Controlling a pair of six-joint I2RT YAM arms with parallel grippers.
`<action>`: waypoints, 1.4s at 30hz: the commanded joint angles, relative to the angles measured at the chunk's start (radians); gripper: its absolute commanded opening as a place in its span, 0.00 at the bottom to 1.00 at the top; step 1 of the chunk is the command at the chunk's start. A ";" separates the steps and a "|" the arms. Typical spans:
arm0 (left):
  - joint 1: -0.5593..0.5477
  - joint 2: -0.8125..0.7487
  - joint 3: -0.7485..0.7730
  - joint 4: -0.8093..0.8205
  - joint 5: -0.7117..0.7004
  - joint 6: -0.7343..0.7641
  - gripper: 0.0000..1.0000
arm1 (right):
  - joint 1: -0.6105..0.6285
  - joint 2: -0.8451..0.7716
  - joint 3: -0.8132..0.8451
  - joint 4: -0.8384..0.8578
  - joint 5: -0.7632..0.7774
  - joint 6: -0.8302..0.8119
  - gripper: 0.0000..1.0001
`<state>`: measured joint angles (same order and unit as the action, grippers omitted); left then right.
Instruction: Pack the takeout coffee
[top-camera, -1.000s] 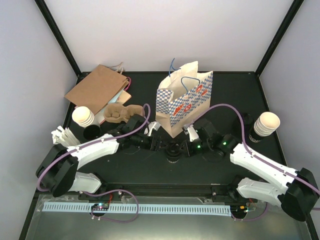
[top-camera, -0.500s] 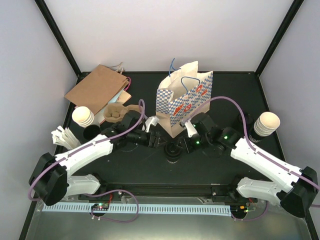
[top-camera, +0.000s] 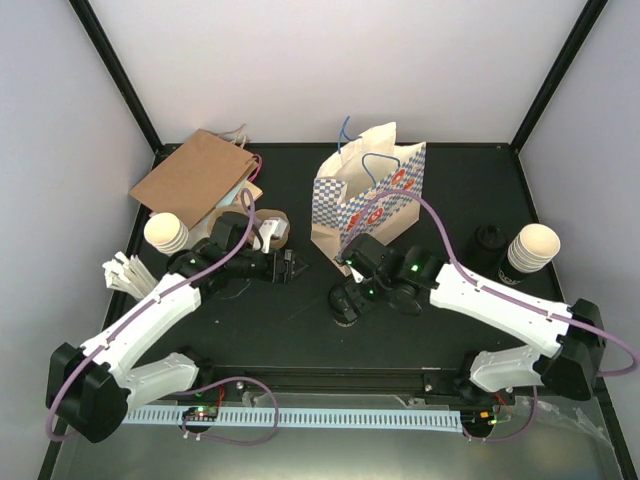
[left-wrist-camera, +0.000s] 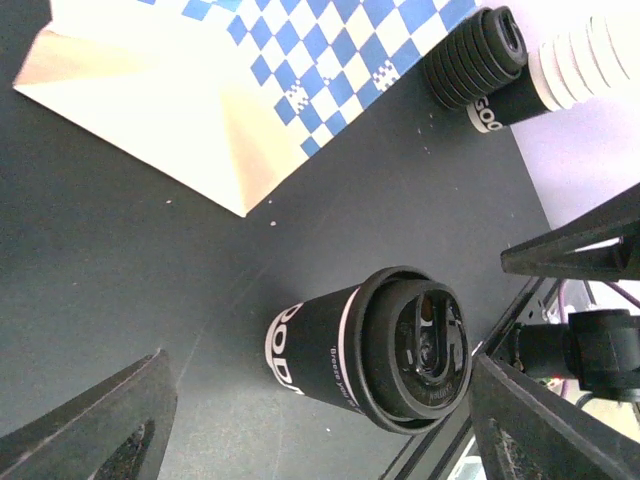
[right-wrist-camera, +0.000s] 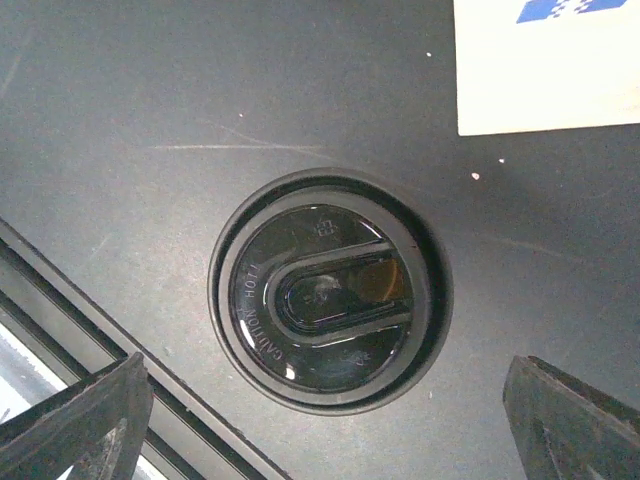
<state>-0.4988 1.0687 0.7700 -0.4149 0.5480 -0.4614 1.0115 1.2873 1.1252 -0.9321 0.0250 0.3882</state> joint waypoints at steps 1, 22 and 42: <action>0.025 -0.039 0.028 -0.057 -0.032 0.044 0.85 | 0.028 0.038 0.044 -0.041 0.072 -0.006 0.98; 0.050 -0.082 -0.006 -0.064 -0.063 0.050 0.98 | 0.072 0.155 0.097 -0.043 0.064 -0.012 0.92; 0.051 -0.078 -0.003 -0.062 -0.056 0.051 0.99 | 0.075 0.145 0.119 -0.051 0.122 0.022 0.91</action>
<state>-0.4572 0.9947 0.7605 -0.4747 0.4934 -0.4217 1.0798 1.4639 1.2171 -0.9764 0.1173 0.4023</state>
